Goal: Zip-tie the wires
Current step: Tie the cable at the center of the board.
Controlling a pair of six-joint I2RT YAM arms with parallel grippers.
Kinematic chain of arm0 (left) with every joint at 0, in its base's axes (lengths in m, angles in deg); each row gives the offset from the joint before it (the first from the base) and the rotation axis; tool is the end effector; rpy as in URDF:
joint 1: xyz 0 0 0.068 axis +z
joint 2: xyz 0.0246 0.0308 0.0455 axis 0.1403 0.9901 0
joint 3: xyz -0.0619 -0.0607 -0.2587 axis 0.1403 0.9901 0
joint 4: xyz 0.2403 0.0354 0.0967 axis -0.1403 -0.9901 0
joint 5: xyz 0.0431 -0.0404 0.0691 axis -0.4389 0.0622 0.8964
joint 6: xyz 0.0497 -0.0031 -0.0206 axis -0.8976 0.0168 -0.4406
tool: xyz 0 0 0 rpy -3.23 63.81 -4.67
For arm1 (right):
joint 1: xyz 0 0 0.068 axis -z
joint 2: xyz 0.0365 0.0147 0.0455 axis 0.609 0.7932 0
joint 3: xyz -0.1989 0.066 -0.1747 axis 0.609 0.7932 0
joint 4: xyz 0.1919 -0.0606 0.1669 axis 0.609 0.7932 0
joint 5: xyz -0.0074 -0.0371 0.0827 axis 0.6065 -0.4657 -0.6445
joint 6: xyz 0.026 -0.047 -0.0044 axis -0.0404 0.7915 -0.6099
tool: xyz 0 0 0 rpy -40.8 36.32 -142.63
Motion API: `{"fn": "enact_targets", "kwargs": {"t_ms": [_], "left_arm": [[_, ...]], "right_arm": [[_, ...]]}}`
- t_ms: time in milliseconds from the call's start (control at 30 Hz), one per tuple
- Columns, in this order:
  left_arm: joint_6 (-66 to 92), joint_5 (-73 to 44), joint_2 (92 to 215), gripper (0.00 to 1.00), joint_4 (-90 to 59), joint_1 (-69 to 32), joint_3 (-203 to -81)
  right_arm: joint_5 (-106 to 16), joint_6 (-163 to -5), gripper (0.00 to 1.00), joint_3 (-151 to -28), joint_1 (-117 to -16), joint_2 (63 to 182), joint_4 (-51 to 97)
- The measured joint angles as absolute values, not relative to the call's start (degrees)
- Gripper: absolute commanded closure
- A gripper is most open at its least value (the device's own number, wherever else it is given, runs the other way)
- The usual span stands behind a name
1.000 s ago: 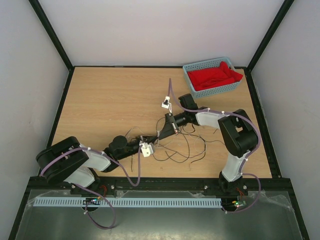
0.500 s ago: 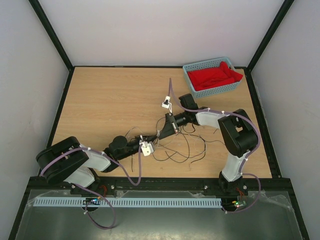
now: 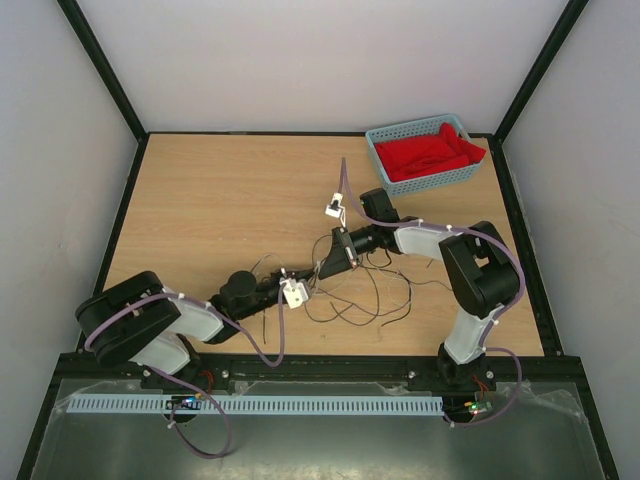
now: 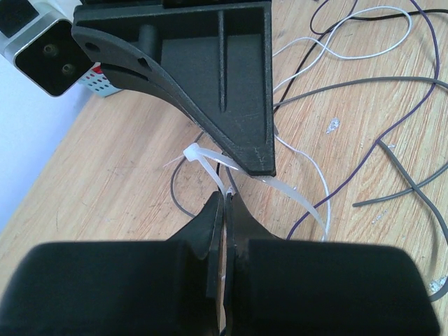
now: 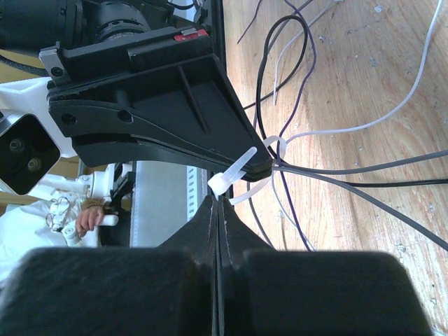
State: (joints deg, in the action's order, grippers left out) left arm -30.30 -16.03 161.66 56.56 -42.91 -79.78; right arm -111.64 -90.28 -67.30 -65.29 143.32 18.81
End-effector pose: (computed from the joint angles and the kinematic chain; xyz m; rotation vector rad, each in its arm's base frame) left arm 0.1378 -0.1797 0.1606 1.1341 1.0817 -0.3959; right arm 0.2859 0.1893 0.1697 -0.9638 2.0788 1.8742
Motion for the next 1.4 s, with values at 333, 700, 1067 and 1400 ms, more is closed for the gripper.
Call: {"fn": "enact_targets", "kwargs": {"t_ms": [333, 700, 1067, 1400], "left_arm": [[-28.7, -15.4, 162.6, 1.00, 56.6, -42.9, -80.3], [-26.1, -14.7, 162.7, 1.00, 56.6, -42.6, -80.3], [-23.1, -14.9, 162.9, 1.00, 56.6, -40.8, -80.3], [-22.2, -15.2, 162.9, 1.00, 56.6, -40.5, -80.3]], "right_arm": [[-111.2, -89.1, 0.86, -67.3, -65.2, 143.3, 19.1], [-109.7, -87.6, 0.63, -67.3, -65.2, 142.7, 19.8], [-105.3, -86.6, 0.52, -67.3, -65.2, 141.1, 22.0], [-101.8, -87.4, 0.52, -67.4, -65.2, 136.4, 21.4]]}}
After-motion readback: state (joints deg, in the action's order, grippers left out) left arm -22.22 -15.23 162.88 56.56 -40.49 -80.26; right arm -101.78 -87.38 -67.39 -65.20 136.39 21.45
